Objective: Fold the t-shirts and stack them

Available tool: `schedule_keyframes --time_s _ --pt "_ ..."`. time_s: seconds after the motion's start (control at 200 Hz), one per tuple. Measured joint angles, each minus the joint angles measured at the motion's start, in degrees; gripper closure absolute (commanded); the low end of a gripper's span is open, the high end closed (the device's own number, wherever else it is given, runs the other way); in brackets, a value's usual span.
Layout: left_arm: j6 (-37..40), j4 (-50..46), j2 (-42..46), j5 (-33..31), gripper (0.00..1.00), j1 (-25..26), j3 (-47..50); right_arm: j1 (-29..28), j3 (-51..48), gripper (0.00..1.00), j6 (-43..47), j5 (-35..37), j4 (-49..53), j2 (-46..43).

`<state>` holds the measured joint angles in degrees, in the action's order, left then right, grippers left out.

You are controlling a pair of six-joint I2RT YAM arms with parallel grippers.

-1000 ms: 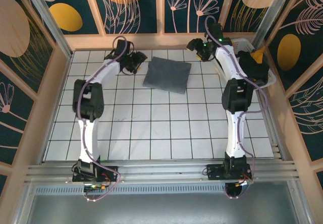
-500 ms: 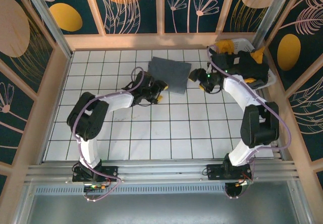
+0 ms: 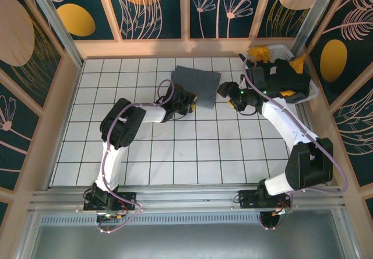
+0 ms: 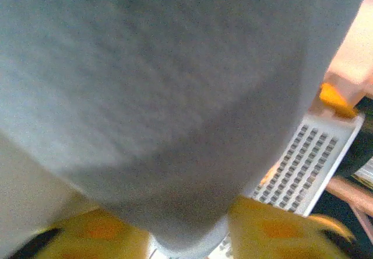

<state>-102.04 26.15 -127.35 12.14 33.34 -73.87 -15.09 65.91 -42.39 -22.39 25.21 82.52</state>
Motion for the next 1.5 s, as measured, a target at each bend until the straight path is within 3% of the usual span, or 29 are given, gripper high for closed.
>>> schedule_keyframes --time_s 0.035,0.185,0.32,0.621,0.776,0.926,1.121,1.151,1.206,1.236,1.256,1.266,1.281,1.496 --pt "-0.9 1.2 -0.8 -0.7 1.0 0.0 -0.1 0.0 0.0 0.32 -0.1 0.0 0.0 -0.2" --pt "-3.3 5.6 -1.6 -2.7 1.0 -0.7 0.6 0.0 0.0 0.32 -0.2 0.0 0.2 -0.4" --pt "-3.0 8.7 0.1 -2.5 1.0 -5.5 5.2 0.0 0.0 0.32 -0.1 0.0 0.4 -0.4" --pt "9.0 9.8 8.8 3.0 1.0 -32.3 15.7 -0.2 0.0 0.33 0.0 -0.3 0.5 -0.4" --pt "19.8 7.9 8.4 10.5 1.0 -41.6 14.6 -1.3 0.0 0.33 0.3 -1.3 0.4 -0.1" --pt "28.0 5.0 8.3 14.9 1.0 -45.8 13.7 -2.7 0.0 0.33 0.5 -2.5 -0.7 1.0" --pt "33.3 2.8 8.3 17.1 1.0 -47.3 14.7 -4.2 0.0 0.32 0.7 -4.7 -4.7 1.4" --pt "34.2 2.1 8.4 17.0 0.9 -47.3 14.7 -4.5 -0.1 0.31 0.7 -5.0 -5.9 1.3" --pt "35.6 1.0 8.7 16.9 0.6 -47.3 14.7 -4.8 -0.8 0.28 0.5 -5.9 -8.7 1.1" --pt "36.6 -0.3 9.2 16.3 0.38 -47.3 14.7 -4.9 -1.9 0.25 0.3 -6.4 -11.1 0.4" --pt "37.2 -1.1 9.8 16.1 0.07 -47.3 14.7 -4.9 -2.6 0.22 0.0 -6.6 -12.3 0.0" --pt "37.7 -1.5 10.0 16.1 0.03 -47.3 14.7 -4.9 -3.0 0.16 0.1 -6.7 -12.8 -0.3" --pt "38.1 -2.2 10.7 15.8 0.01 -47.3 14.5 -4.9 -3.7 0.02 -0.5 -6.9 -13.8 -0.9" --pt "43.8 -14.3 24.4 12.7 0.01 -46.9 14.4 -3.3 -7.9 0.01 -3.9 -9.4 -24.4 -6.4"
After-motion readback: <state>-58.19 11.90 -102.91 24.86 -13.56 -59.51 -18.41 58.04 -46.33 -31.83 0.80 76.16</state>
